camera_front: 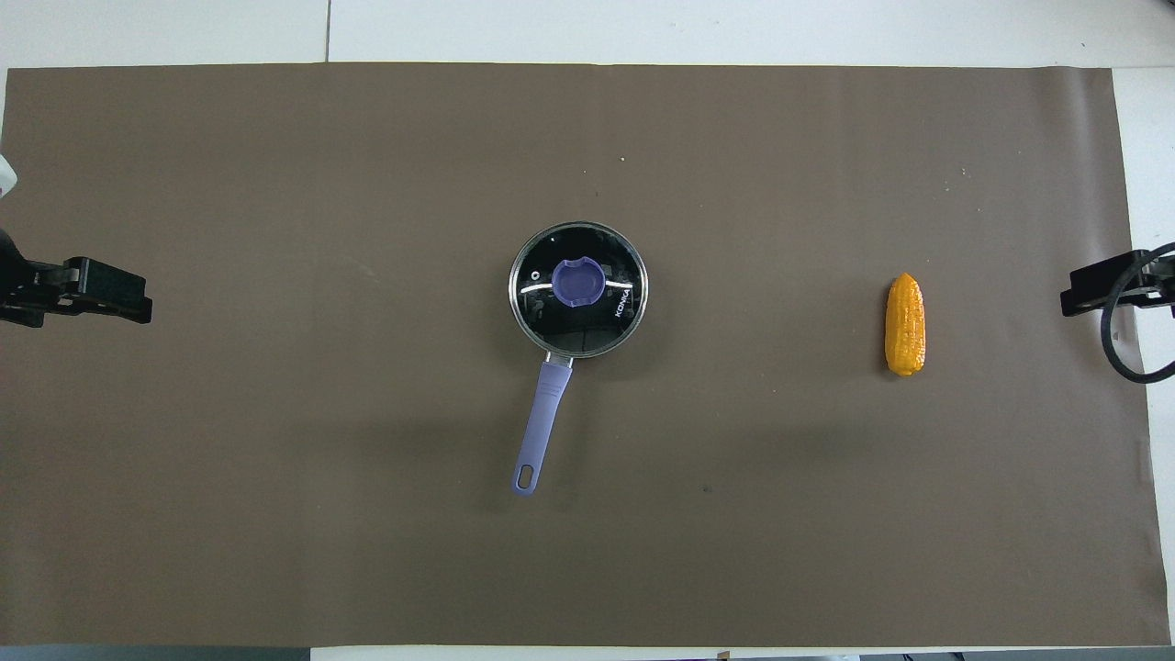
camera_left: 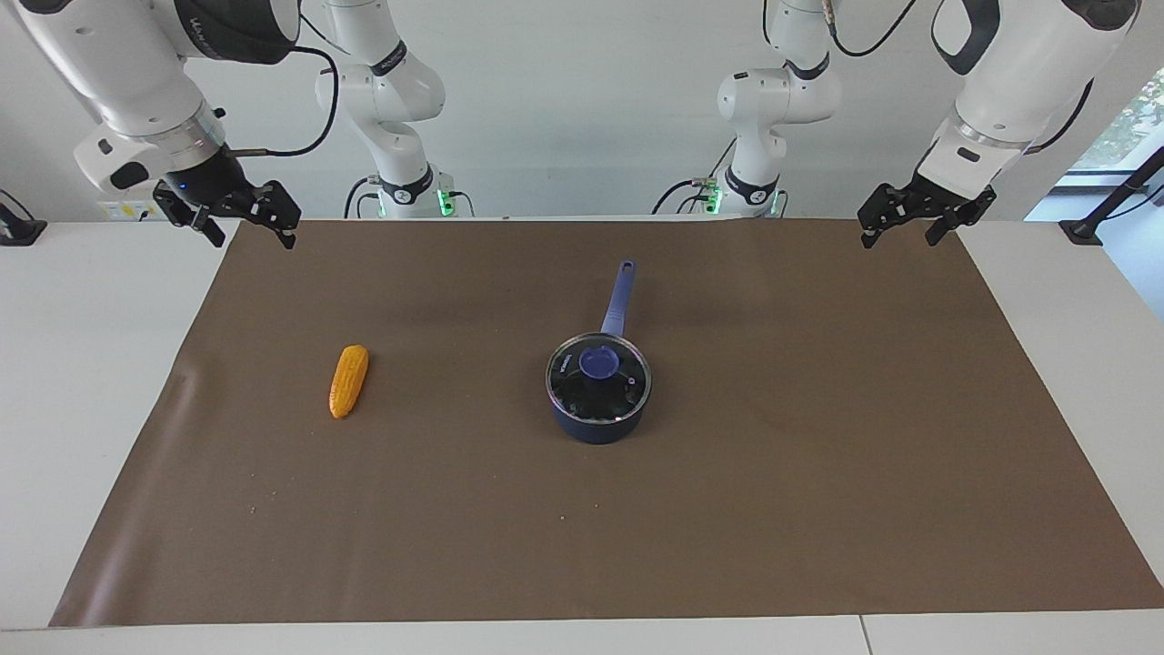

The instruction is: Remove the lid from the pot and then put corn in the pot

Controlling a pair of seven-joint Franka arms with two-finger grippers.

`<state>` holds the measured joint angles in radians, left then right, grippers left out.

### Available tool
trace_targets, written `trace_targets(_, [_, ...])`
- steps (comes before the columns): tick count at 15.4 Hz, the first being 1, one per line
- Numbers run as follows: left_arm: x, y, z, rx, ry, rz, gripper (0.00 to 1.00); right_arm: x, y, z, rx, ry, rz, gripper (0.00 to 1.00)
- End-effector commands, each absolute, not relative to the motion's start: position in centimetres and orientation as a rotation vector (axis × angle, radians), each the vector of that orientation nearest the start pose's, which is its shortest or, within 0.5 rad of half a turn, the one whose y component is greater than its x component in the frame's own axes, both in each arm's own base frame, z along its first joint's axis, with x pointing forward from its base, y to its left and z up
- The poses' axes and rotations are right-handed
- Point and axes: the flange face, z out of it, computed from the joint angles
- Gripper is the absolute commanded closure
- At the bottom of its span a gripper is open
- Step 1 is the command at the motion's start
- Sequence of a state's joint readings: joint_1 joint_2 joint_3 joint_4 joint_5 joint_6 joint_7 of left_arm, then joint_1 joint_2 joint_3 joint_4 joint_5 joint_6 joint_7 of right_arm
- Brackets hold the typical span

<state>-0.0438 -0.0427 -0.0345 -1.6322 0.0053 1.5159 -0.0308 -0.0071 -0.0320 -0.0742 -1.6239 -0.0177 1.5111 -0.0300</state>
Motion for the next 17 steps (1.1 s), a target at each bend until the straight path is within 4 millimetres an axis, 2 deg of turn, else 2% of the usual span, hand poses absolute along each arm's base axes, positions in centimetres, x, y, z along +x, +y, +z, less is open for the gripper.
trace_targets(1, [53.0, -4.4, 61.7, -3.142, 0.063, 0.097, 0.00, 53.3, -4.6, 61.4, -3.131, 0.045, 0.139, 0.00])
trace_targets(7, [53.4, -4.0, 62.3, -3.146, 0.046, 0.018, 0.00, 53.2, -4.5, 61.3, -3.131, 0.045, 0.139, 0.00])
trace_targets(9, [53.4, -5.1, 62.4, -3.139, 0.070, 0.014, 0.00, 52.8, -4.3, 60.5, -3.127, 0.043, 0.155, 0.00])
trace_targets(10, [53.1, -6.7, 62.3, -3.135, 0.108, 0.024, 0.00, 52.4, -4.0, 60.0, -3.125, 0.033, 0.158, 0.00])
trace_targets(11, [52.7, -7.1, 62.0, -3.131, 0.103, 0.033, 0.00, 52.4, -2.9, 59.6, -3.127, 0.002, 0.156, 0.00])
trace_targets(14, [53.0, -8.2, 60.6, -3.160, 0.091, -0.069, 0.00, 52.4, -2.1, 59.2, -3.116, -0.017, 0.135, 0.00])
trace_targets(15, [52.9, -10.7, 60.5, -3.181, 0.113, -0.069, 0.00, 52.4, -1.8, 58.7, -3.088, -0.008, 0.099, 0.00])
trace_targets(17, [52.2, -15.8, 59.8, -3.194, 0.164, -0.081, 0.00, 51.4, -1.0, 56.0, -3.074, -0.018, 0.067, 0.00])
